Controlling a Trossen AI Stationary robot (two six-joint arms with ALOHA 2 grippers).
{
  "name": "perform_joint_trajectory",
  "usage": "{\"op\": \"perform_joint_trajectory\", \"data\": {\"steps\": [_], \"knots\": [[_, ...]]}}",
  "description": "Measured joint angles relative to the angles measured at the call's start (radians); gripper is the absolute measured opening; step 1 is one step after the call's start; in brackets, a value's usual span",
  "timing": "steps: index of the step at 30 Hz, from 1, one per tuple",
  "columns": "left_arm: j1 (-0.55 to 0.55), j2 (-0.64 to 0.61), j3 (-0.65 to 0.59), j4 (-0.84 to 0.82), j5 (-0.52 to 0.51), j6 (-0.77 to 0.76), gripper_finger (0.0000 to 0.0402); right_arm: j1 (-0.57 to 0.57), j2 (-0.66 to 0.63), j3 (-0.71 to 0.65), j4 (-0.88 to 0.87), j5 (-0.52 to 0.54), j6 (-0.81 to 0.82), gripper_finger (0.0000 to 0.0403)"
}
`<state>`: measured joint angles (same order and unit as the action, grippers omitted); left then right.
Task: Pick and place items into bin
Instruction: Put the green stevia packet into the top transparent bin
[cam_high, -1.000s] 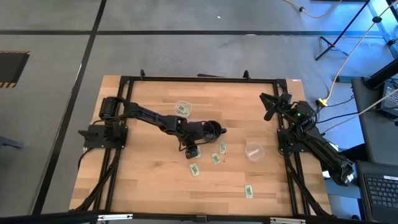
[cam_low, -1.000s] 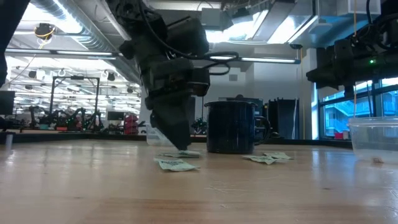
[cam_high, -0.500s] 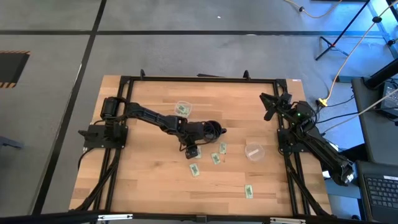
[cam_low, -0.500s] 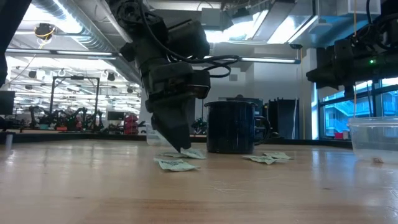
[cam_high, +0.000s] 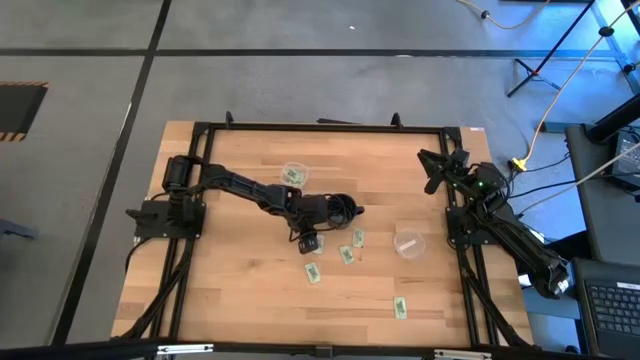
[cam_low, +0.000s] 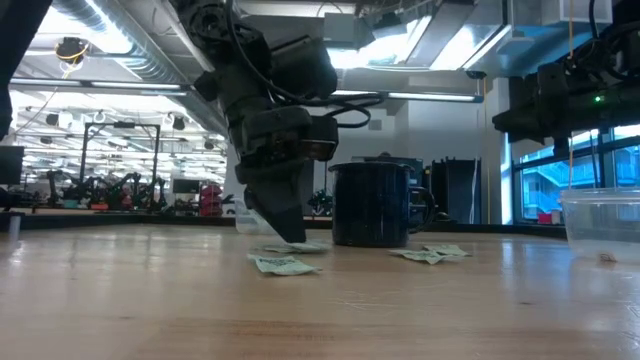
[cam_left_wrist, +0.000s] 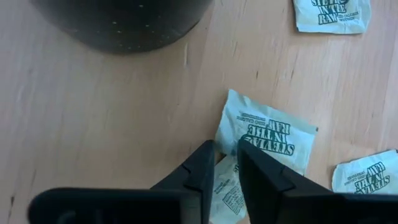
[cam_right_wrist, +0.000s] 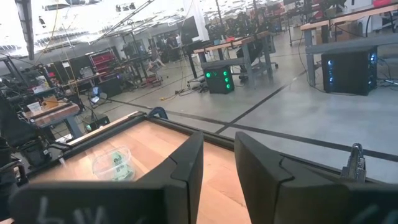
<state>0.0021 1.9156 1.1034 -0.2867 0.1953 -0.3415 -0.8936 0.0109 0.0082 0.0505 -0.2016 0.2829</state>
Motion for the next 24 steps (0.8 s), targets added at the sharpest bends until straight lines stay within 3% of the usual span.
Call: {"op": "perform_joint_trajectory", "data": {"steps": [8,13,24], "knots": [[0.001,0.001,-0.001,0.007,0.025,-0.002,0.0043,0.000,0.000,0.000,0.000,0.000,-0.003,0.0095],[0.000,0.003,-0.001,0.046,0.085,-0.015,0.0059,0.000,0.000,0.000,0.000,0.000,-0.003,0.0095],[-0.008,0.002,-0.001,0.066,0.079,-0.031,0.0083,0.000,0.000,0.000,0.000,0.000,-0.003,0.0095]]}}
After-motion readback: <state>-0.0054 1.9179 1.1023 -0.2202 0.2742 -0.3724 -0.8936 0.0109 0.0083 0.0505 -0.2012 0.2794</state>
